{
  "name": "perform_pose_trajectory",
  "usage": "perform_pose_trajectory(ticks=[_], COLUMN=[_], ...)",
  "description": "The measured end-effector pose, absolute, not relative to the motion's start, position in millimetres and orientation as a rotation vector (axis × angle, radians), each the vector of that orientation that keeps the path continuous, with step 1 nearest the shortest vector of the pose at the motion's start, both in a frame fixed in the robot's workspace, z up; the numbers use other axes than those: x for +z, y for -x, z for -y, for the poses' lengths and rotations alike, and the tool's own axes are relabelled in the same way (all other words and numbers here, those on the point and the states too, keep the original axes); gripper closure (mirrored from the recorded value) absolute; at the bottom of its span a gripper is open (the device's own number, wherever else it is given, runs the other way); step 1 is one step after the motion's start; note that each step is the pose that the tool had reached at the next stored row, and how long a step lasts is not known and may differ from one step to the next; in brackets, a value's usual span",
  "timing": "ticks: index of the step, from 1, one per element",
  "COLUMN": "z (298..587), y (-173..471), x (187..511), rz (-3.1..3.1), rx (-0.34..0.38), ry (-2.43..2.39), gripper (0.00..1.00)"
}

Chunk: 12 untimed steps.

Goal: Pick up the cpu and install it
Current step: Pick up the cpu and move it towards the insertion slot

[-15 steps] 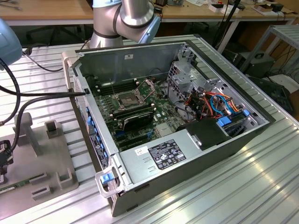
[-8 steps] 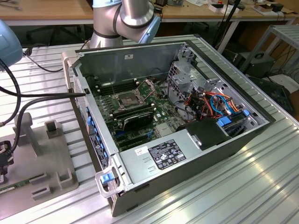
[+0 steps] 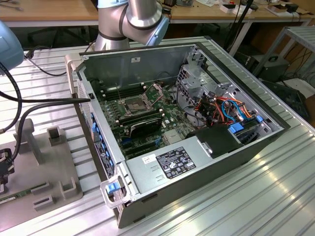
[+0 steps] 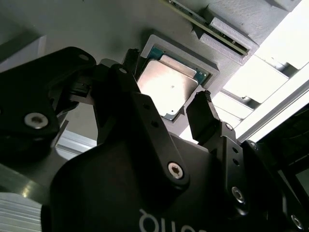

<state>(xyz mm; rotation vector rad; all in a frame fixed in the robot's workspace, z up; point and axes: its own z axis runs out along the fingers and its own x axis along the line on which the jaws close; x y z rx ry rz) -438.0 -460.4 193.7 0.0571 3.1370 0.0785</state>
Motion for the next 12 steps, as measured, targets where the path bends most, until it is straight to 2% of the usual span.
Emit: perform_pose_trajectory(ticks=[12], z=[454.6], y=[438.0], x=[191.8], rz=[-3.137], rx=[0.079], ry=[-0.057], gripper=[0.32])
